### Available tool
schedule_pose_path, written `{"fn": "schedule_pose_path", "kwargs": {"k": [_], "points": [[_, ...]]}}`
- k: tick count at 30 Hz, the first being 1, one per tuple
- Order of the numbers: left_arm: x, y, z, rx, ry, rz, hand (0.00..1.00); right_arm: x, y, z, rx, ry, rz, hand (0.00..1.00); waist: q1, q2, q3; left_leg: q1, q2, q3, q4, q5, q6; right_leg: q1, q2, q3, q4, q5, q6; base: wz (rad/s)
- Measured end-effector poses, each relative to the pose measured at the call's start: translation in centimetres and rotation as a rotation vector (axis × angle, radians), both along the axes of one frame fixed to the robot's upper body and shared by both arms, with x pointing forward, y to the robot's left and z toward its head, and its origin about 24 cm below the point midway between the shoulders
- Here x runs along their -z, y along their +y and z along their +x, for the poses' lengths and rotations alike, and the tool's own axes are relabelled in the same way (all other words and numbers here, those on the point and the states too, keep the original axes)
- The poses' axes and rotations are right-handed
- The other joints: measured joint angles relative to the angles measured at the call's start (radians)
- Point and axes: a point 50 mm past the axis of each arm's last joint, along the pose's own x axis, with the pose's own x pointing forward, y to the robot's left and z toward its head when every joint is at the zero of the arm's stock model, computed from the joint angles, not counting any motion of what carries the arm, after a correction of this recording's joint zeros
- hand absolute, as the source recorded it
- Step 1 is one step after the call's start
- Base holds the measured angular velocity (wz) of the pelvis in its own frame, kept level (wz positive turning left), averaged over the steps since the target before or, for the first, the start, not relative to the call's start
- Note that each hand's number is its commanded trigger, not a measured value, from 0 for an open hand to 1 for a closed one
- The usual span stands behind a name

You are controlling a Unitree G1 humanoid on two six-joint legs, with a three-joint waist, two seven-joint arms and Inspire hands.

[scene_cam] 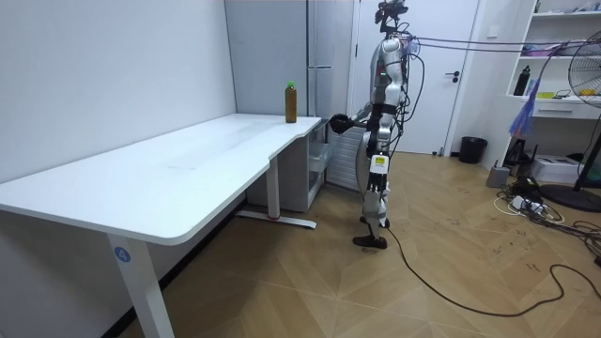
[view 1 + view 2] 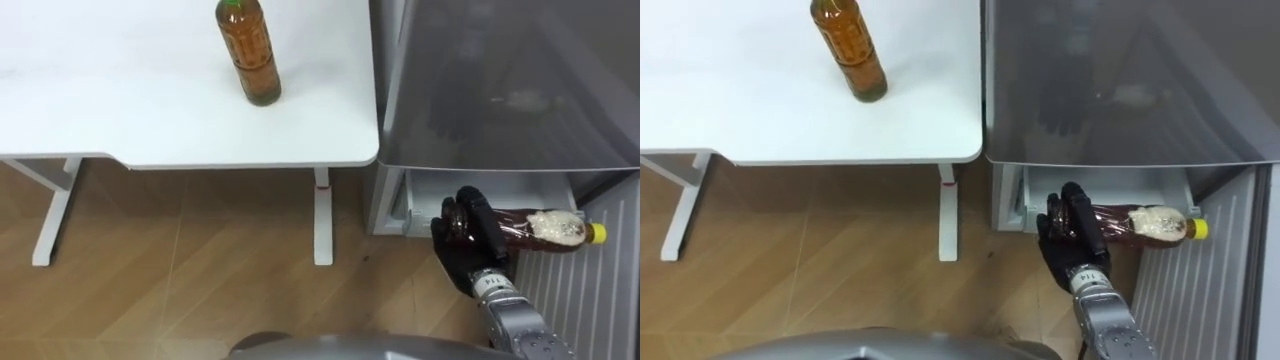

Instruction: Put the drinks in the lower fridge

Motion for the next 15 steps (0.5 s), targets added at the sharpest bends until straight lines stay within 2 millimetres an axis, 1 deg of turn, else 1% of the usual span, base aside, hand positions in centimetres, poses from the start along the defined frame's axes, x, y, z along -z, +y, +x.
{"fn": "schedule_pose_path", "kwargs": {"k": [8, 15], "points": [[-0.01, -0.1, -0.58, -0.004, 0.013, -0.017, 0.0, 0.03, 0.02, -0.02, 0.0, 0.001, 0.001, 1.0, 0.001, 0.002, -0.0012, 0.001, 0.0, -0.002, 0.001, 0.0, 0.0, 0.002, 0.0, 0.0, 0.0, -0.001, 0.0, 0.0], [-0.02, -0.13, -0.83, -0.01, 0.018, -0.027, 0.0, 0.32, -0.06, -0.35, 0.005, 0.02, -0.001, 1.0, 0.002, -0.005, -0.0022, 0.008, -0.002, -0.007, 0.003, 0.0, 0.0, 0.015, 0.0, -0.003, -0.011, -0.001, 0.0, 0.02]]}}
